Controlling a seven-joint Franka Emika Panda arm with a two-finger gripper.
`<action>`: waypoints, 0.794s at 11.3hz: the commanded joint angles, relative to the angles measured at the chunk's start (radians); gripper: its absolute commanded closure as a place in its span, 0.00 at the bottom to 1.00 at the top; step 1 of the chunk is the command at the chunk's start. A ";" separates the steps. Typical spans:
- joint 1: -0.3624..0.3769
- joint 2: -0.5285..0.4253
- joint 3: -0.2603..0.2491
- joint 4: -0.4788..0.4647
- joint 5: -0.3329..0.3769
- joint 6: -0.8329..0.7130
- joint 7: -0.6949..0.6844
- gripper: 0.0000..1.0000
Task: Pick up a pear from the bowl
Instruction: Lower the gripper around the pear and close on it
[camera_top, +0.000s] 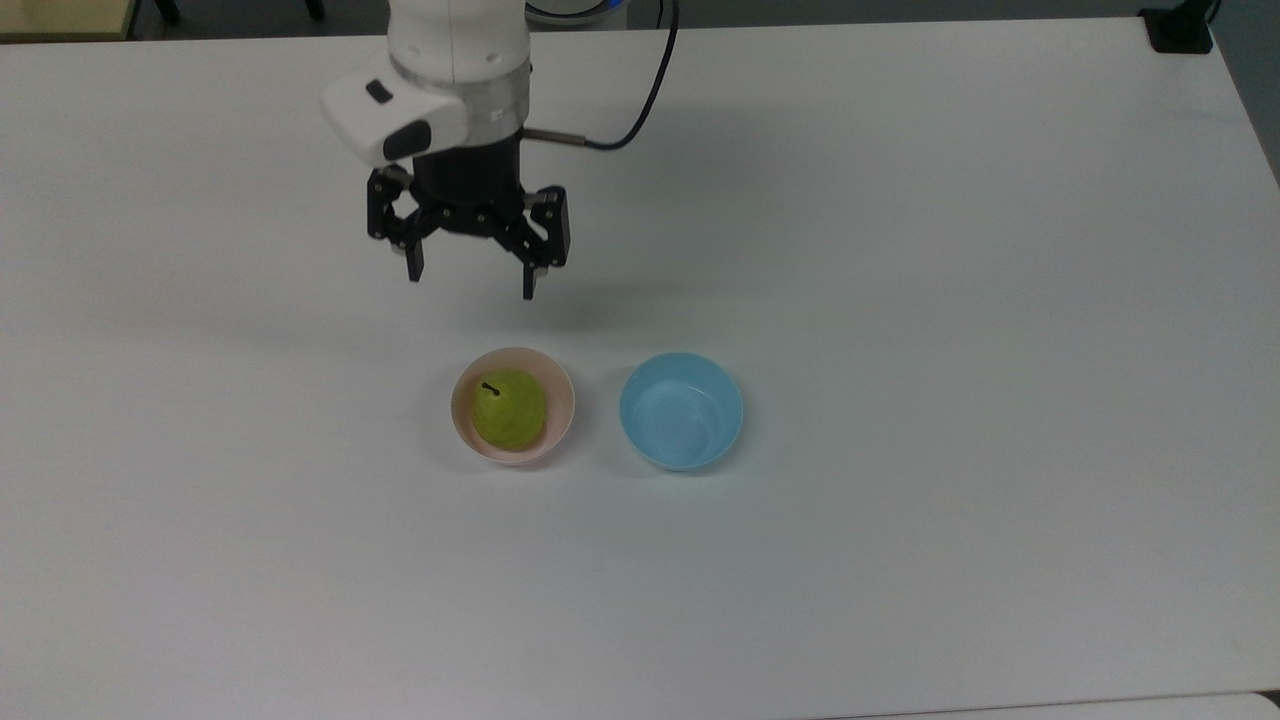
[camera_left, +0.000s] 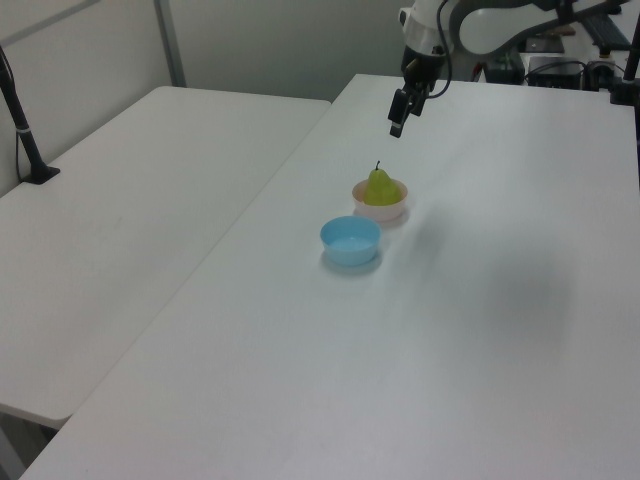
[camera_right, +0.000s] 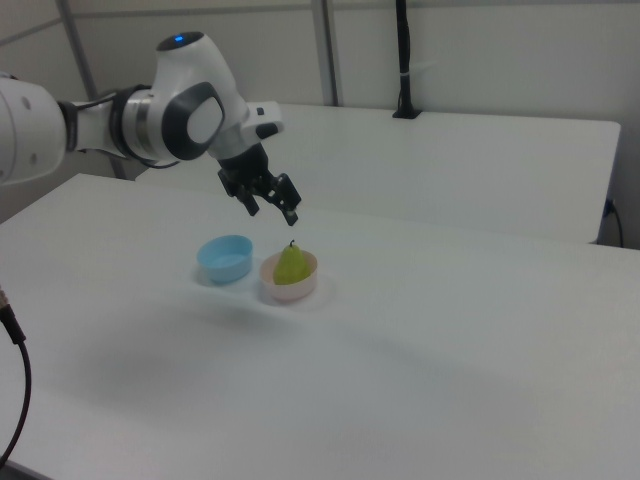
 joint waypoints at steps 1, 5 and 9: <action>-0.007 0.118 -0.001 0.081 -0.047 0.035 -0.020 0.00; -0.003 0.224 -0.001 0.079 -0.093 0.161 -0.020 0.00; 0.008 0.278 0.003 0.079 -0.099 0.196 -0.014 0.00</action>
